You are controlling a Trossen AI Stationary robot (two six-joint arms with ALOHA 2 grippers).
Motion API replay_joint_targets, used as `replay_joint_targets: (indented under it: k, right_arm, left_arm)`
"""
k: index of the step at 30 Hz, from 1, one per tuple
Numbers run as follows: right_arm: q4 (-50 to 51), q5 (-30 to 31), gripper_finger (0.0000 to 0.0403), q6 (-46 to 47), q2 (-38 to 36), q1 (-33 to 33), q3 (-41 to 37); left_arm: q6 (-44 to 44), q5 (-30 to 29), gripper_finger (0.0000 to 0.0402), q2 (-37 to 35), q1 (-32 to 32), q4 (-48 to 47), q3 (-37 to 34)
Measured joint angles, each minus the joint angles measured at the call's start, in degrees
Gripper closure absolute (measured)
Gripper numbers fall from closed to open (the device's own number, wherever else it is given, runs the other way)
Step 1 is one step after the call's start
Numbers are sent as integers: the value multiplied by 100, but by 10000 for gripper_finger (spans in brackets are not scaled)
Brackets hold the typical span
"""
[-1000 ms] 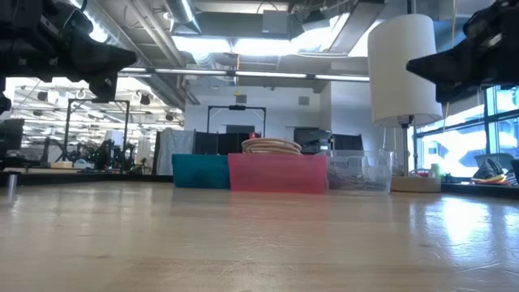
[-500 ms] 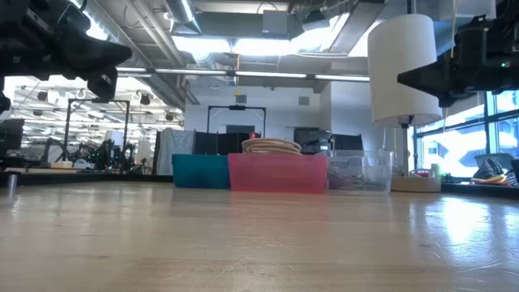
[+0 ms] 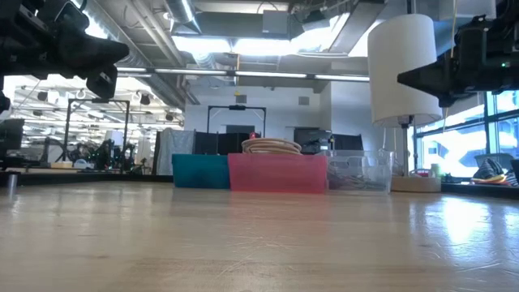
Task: Pick & Place USB Port
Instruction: Return to Home Position
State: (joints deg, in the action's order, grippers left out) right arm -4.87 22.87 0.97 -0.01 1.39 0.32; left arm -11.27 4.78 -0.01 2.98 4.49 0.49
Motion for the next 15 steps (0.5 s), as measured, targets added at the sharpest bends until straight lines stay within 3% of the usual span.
replay_joint_targets:
  k: [15]
  right_arm:
    - [0, 0, 370, 0, 0, 0, 0]
  left_arm:
    - [0, -2, 392, 0, 0, 0, 0]
